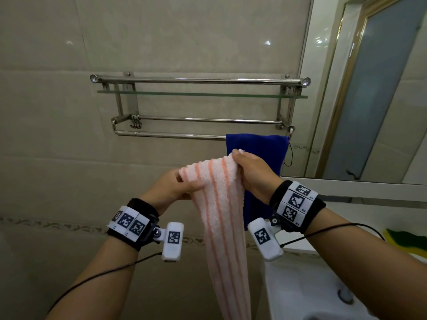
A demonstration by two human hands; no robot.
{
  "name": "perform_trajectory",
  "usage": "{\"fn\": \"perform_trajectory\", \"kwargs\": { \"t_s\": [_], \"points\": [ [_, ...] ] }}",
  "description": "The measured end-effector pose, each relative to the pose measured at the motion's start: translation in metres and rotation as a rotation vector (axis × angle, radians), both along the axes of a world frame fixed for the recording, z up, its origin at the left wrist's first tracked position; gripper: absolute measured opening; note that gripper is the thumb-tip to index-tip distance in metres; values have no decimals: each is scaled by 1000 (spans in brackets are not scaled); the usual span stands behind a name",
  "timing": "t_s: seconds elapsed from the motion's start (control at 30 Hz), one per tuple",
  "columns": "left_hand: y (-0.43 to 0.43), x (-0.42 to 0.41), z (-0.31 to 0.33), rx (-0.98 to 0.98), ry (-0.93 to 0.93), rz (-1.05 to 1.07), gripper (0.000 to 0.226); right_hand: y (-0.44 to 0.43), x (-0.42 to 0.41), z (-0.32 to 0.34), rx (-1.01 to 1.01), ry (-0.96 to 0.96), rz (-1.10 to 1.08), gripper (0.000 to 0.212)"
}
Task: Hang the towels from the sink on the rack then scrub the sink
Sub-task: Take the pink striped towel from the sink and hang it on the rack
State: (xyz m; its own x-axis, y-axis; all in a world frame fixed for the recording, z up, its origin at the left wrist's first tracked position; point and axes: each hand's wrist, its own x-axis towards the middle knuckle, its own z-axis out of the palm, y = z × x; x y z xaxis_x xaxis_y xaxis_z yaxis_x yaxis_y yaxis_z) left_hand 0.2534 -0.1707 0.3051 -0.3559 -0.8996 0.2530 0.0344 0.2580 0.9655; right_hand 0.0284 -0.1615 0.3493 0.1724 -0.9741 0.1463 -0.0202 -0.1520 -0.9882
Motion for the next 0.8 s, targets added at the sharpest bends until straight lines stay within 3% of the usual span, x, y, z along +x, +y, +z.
{"fn": "perform_trajectory", "kwargs": {
  "t_s": [0.13, 0.27, 0.47, 0.67, 0.8],
  "points": [
    [-8, 7, 9, 25, 222, 184, 24, 1, -6, 0, -41, 136, 17, 33],
    [-9, 9, 17, -32, 180, 182, 15, -1, -6, 3, -110, 183, -3, 35],
    [-11, 20, 21, -75, 247, 182, 29, 0, -2, 8, -288, 269, -53, 34],
    [-14, 26, 22, -94, 231, 125, 34, 0, 12, 7, -122, 157, 54, 32],
    [-14, 33, 16, -69, 206, 156, 40, -2, 20, 6, -281, 176, -27, 30]
  ]
}}
